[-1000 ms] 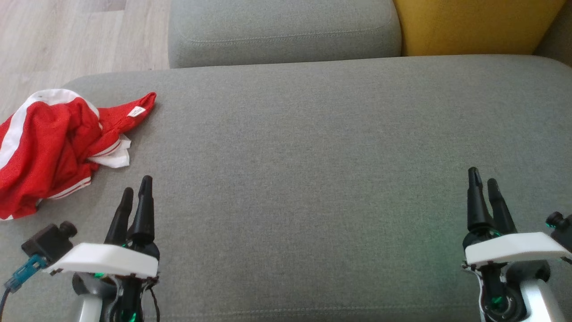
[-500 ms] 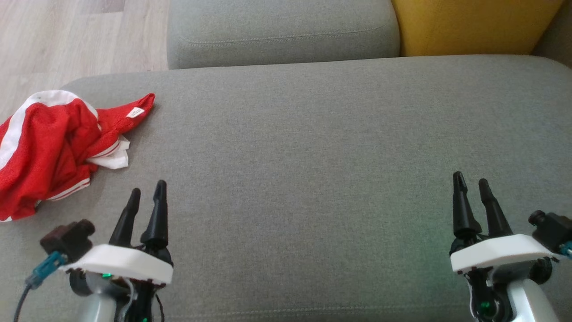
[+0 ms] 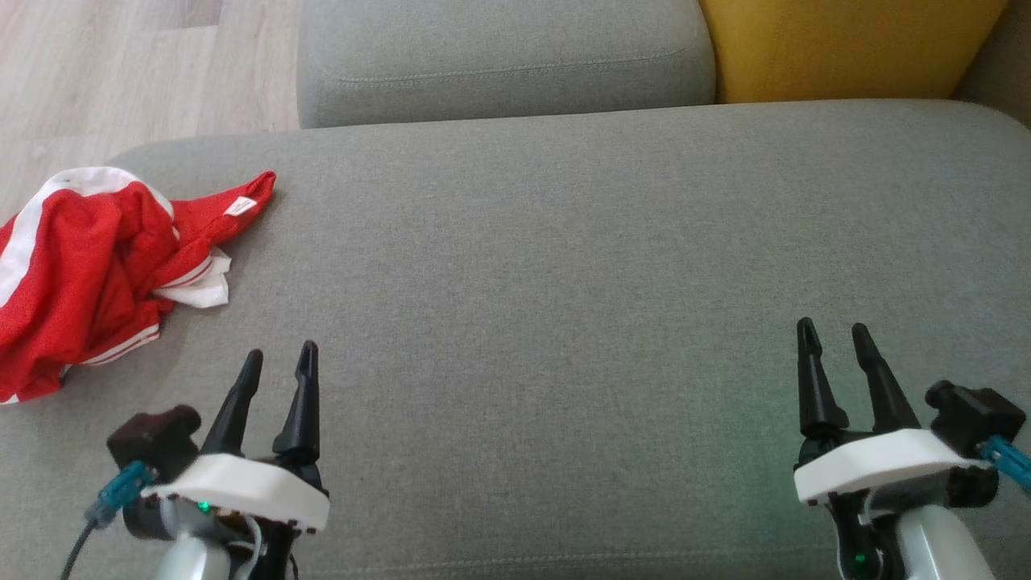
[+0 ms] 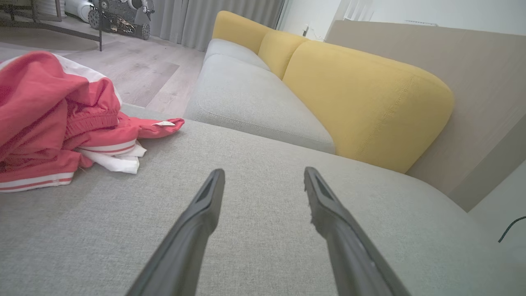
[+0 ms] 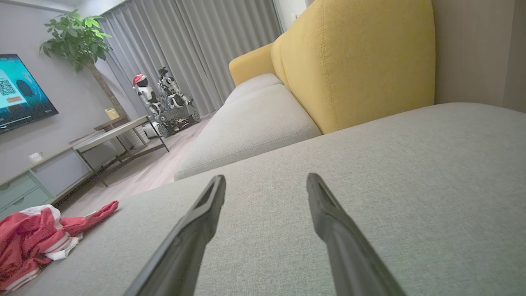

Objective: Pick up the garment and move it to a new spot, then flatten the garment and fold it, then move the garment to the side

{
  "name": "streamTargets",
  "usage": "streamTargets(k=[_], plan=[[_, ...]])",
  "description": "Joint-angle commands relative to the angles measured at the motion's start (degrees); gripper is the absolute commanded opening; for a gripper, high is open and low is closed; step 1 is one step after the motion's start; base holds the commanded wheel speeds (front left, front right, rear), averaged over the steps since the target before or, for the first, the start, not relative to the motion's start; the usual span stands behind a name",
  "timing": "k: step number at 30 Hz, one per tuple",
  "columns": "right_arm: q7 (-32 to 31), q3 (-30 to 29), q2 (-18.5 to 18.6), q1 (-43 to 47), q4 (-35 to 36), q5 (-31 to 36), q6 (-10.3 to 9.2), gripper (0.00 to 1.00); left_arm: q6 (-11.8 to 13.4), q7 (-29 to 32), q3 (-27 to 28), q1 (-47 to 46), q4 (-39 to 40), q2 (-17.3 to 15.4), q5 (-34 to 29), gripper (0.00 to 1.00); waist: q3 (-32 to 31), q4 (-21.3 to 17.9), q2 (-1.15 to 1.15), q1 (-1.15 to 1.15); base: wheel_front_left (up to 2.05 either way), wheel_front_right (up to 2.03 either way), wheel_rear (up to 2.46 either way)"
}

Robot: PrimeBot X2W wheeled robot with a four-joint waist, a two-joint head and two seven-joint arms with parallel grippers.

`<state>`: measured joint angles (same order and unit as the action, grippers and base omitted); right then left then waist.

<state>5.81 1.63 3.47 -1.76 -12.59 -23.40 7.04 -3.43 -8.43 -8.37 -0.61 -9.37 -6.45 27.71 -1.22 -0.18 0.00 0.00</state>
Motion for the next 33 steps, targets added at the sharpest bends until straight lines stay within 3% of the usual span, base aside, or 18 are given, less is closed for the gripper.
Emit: streamTargets(k=[1, 19, 33], plan=[[1.16, 1.26, 0.01, -1.83, 1.8, 2.68, 0.35, 1.0, 0.48, -1.13, 1.15, -1.76, 1.88, -1.25, -2.52, 1.0, 0.0, -0.11, 0.0, 0.0, 0.0, 0.0, 0.0], [3.09, 1.26, -0.52, -1.03, 1.31, 14.18, 0.41, 1.0, 1.34, -4.15, 0.81, -0.32, 0.0, -1.42, -13.01, 1.0, -0.11, -0.5, 0.0, 0.0, 0.0, 0.0, 0.0], [4.34, 1.39, -0.58, -0.3, 1.03, 18.14, 0.45, 1.0, 1.7, -6.49, 0.86, 0.31, -1.19, -0.96, -21.06, 1.0, -0.33, -0.57, 0.0, 0.0, 0.0, 0.0, 0.0]])
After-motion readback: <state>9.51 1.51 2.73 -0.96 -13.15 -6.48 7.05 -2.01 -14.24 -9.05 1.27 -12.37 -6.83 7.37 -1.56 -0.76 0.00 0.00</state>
